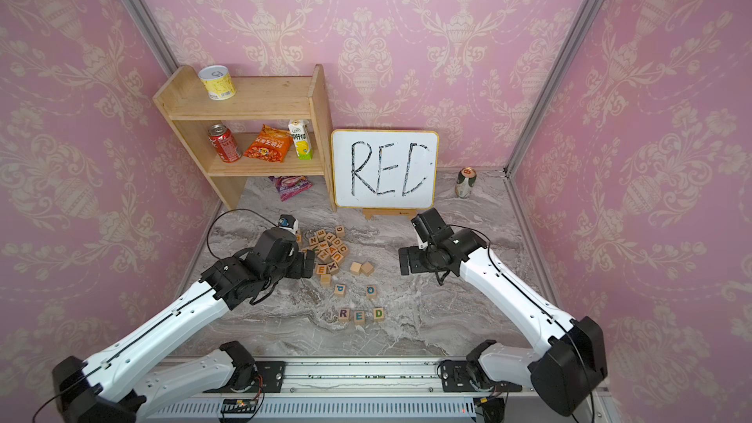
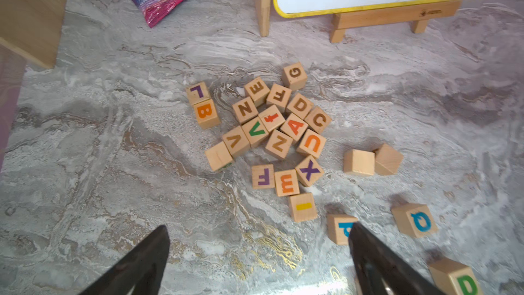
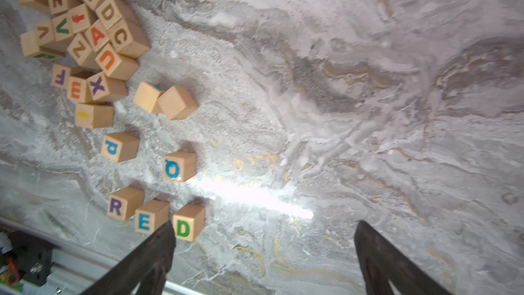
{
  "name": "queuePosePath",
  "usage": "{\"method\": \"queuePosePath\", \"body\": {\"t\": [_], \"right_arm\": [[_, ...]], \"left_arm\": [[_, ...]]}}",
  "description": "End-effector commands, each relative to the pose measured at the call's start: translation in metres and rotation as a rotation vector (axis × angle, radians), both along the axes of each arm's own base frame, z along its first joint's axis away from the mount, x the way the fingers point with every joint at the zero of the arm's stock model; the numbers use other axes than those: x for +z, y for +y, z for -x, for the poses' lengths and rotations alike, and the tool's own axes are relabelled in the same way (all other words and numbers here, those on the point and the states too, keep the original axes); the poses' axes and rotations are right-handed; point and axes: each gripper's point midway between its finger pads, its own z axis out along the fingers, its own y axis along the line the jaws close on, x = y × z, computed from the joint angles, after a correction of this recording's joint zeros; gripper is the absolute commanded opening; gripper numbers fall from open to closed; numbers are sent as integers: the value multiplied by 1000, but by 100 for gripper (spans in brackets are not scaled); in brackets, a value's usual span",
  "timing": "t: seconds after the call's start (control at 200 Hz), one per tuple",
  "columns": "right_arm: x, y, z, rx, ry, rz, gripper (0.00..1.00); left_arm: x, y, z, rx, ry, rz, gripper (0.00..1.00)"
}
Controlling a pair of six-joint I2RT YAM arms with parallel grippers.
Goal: Assemble the uppercase word "red" with letter blocks
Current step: Reset both arms
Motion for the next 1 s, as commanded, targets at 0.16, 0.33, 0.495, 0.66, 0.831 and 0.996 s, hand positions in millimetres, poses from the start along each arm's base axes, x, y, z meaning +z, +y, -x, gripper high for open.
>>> {"method": "queuePosePath", "body": {"t": [0.16, 0.33, 0.495, 0.66, 0.831, 0.996], "right_arm": [[-8, -79, -63, -144, -272, 26, 100], [-17, -115, -98, -221, -402, 39, 100], [-39, -134, -117, -269, -482, 50, 100], [-52, -148, -128, -326, -516, 48, 100], [-52, -156, -133, -352, -589, 68, 100], [-53, -158, -130, -355, -673, 74, 100]], "left_arm": [[-31, 55, -47, 147, -97, -27, 99], [-56, 98, -66, 278, -126, 27, 99], [-77, 142, -76, 433, -117, -15, 99], [-72, 156, -101, 417, -210, -32, 99], [-78, 161, -116, 371, -354, -81, 99], [-87, 164, -112, 371, -477, -89, 99]]}}
